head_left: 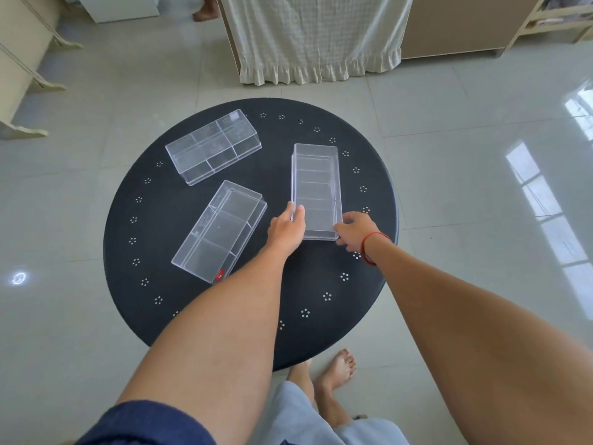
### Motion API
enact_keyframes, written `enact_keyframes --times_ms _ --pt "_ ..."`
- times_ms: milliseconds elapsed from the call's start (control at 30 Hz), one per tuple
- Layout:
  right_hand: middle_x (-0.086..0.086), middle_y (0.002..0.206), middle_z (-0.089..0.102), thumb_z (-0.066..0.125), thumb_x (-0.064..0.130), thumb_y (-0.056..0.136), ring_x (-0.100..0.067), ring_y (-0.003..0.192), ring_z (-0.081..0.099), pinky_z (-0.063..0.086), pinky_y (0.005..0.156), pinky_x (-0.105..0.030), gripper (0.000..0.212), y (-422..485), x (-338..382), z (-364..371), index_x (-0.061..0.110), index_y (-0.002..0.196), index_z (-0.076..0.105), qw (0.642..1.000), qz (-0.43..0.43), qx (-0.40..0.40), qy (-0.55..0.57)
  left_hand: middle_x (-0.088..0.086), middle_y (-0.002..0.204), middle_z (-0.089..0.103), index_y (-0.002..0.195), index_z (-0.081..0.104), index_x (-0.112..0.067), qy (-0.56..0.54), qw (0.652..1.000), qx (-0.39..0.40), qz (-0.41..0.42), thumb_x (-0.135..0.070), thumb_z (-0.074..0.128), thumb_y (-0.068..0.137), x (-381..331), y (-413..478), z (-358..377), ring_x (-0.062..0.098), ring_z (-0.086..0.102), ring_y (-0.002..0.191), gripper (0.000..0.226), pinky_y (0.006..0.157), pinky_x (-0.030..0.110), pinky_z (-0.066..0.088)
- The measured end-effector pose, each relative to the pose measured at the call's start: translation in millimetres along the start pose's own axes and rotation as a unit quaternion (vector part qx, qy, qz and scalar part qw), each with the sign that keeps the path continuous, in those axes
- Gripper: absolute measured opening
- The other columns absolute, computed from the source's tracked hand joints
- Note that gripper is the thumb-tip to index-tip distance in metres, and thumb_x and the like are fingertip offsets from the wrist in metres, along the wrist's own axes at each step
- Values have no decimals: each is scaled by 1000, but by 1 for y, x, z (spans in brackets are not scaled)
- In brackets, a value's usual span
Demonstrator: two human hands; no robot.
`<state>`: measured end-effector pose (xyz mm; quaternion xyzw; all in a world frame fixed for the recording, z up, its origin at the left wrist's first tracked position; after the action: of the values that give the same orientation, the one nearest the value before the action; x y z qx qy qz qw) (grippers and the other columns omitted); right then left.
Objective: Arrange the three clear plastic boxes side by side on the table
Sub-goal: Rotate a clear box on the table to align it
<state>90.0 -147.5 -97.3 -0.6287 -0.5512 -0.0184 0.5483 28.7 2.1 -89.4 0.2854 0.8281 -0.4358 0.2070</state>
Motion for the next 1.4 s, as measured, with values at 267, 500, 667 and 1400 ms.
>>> enact_keyframes --times_ms 267,500,667,1400 --pt "-11 115 60 52 31 91 -33 98 60 52 93 -39 48 0 17 15 8 133 53 996 13 -5 -84 12 138 44 152 24 -26 126 968 -100 194 -49 46 96 -33 -6 -30 29 44 127 65 100 40 40" --pt "-7 156 36 39 44 97 -35 135 46 41 110 -50 66 4 18 -24 19 155 18 965 31 -163 201 6 122 51 133 55 -13 104 951 -147 252 -30 82 72 -27 -11 -40 24 54 113 69 95 33 49" --pt "-4 154 37 49 59 88 -29 141 38 40 111 -51 81 9 24 -33 19 153 23 931 30 -182 315 2 121 48 126 59 -17 91 941 -151 287 -17 84 68 -32 -16 -38 21 54 109 63 92 28 49" --pt "-11 130 53 65 25 84 -25 96 47 38 81 -32 72 13 -5 -39 5 145 33 936 143 -174 270 7 162 17 141 50 -13 -3 976 -128 176 -32 64 90 -13 3 -3 18 20 149 56 115 33 30"
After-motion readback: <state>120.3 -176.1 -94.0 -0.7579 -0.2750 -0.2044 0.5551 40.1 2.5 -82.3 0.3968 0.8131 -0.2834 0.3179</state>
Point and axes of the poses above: each hand's wrist, its own y-axis towards the middle knuckle, its own z-axis out of the palm, x = y × z, the point moved 5 cm from there along y, towards the middle knuckle
